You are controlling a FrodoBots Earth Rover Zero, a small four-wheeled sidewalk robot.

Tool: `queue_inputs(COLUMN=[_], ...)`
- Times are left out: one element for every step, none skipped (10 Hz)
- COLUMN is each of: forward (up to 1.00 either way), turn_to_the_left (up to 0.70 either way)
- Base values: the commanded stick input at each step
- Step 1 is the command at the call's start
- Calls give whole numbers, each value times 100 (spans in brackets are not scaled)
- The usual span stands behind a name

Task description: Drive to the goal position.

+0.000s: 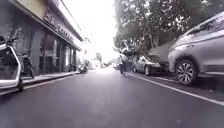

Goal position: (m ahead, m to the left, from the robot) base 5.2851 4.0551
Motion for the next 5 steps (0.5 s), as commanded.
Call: queue_inputs(forward=[67, 65, 62, 63, 63], turn_to_the_left=[0, 0, 0, 0, 0])
